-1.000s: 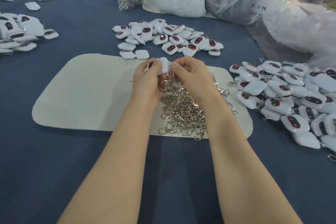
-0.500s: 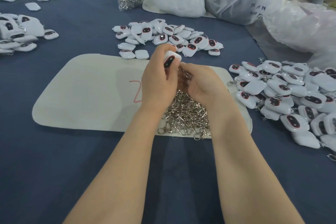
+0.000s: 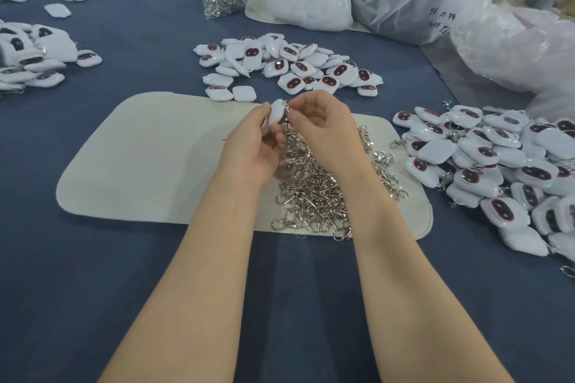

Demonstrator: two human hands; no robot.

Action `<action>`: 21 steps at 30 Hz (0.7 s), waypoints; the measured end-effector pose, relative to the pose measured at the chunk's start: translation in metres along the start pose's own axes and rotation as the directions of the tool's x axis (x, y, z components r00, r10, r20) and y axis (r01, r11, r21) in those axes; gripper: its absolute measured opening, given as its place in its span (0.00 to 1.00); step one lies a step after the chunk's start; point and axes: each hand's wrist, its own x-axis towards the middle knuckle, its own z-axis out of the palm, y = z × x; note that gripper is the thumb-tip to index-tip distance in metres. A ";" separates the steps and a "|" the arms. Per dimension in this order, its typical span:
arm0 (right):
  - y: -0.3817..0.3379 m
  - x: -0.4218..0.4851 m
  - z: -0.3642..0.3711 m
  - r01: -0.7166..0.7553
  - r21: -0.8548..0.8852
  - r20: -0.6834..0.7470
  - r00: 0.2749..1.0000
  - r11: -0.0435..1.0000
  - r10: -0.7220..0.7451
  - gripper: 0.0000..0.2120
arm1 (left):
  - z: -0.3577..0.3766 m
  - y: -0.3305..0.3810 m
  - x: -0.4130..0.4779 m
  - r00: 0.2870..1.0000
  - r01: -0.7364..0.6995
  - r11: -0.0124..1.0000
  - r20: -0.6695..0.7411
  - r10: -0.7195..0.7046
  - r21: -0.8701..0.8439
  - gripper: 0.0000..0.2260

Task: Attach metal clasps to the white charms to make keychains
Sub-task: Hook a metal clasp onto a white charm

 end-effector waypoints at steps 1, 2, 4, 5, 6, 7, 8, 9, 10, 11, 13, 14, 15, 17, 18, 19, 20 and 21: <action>0.000 0.000 0.000 0.013 -0.003 -0.004 1.000 1.000 -0.013 0.04 | 0.000 0.000 -0.001 1.000 0.013 1.000 0.013 -0.013 -0.009 0.05; 0.000 0.000 0.000 0.027 -0.005 -0.004 1.000 1.000 -0.027 0.04 | 0.000 0.000 -0.001 0.999 0.029 0.999 0.026 -0.028 -0.024 0.05; 0.000 0.000 0.001 0.052 -0.008 -0.002 0.999 0.999 -0.052 0.06 | -0.001 0.001 -0.002 0.997 0.059 0.997 0.044 -0.057 -0.046 0.05; 0.000 0.000 0.001 0.060 -0.012 0.000 0.998 0.998 -0.060 0.07 | -0.001 0.001 -0.002 0.996 0.069 0.996 0.051 -0.066 -0.051 0.05; 0.000 -0.001 0.001 0.065 -0.018 0.000 0.998 0.998 -0.065 0.08 | -0.001 0.002 -0.002 0.996 0.077 0.996 0.059 -0.074 -0.053 0.06; 0.000 -0.001 0.002 0.071 -0.021 -0.002 0.997 0.997 -0.071 0.08 | -0.001 0.002 -0.002 0.994 0.084 0.995 0.067 -0.080 -0.056 0.06; -0.001 -0.001 0.002 0.079 -0.021 -0.006 0.997 0.997 -0.079 0.08 | -0.001 0.002 -0.002 0.994 0.090 0.994 0.075 -0.086 -0.060 0.05; -0.002 -0.002 0.002 0.088 -0.017 -0.012 0.996 0.996 -0.089 0.08 | -0.001 0.002 -0.002 0.993 0.096 0.993 0.080 -0.091 -0.064 0.05; -0.003 -0.002 0.002 0.097 -0.013 -0.017 0.995 0.995 -0.097 0.08 | -0.001 0.002 -0.002 0.992 0.102 0.993 0.083 -0.097 -0.065 0.05; -0.004 -0.003 0.003 0.104 -0.012 -0.018 0.994 0.994 -0.105 0.08 | -0.001 0.002 -0.002 0.991 0.110 0.992 0.084 -0.105 -0.063 0.06; -0.005 -0.003 0.003 0.118 -0.025 -0.014 0.993 0.993 -0.118 0.08 | -0.001 0.002 -0.002 0.988 0.131 0.989 0.086 -0.125 -0.063 0.07; -0.006 -0.003 0.004 0.125 -0.039 -0.013 0.992 0.991 -0.125 0.07 | -0.001 0.002 -0.002 0.987 0.141 0.988 0.088 -0.135 -0.064 0.07; -0.006 -0.003 0.005 0.131 -0.055 -0.014 0.991 0.990 -0.132 0.07 | -0.001 0.002 -0.001 0.985 0.149 0.987 0.092 -0.143 -0.065 0.07; -0.005 -0.003 0.006 0.141 -0.085 -0.015 0.990 0.986 -0.143 0.07 | -0.002 0.002 -0.001 0.983 0.163 0.984 0.096 -0.156 -0.069 0.05; -0.005 -0.003 0.007 0.147 -0.098 -0.014 0.989 0.984 -0.149 0.07 | -0.003 0.001 0.000 0.983 0.166 0.983 0.095 -0.159 -0.073 0.05; -0.006 -0.003 0.008 0.155 -0.109 -0.013 0.988 0.982 -0.157 0.08 | -0.003 0.001 0.000 0.983 0.167 0.983 0.091 -0.160 -0.073 0.05; -0.006 -0.004 0.008 0.162 -0.119 -0.012 0.986 0.980 -0.164 0.07 | -0.003 0.001 0.000 0.984 0.163 0.984 0.086 -0.158 -0.064 0.05; -0.006 -0.004 0.009 0.164 -0.125 -0.013 0.986 0.978 -0.167 0.07 | -0.003 0.000 0.000 0.985 0.157 0.986 0.082 -0.153 -0.050 0.04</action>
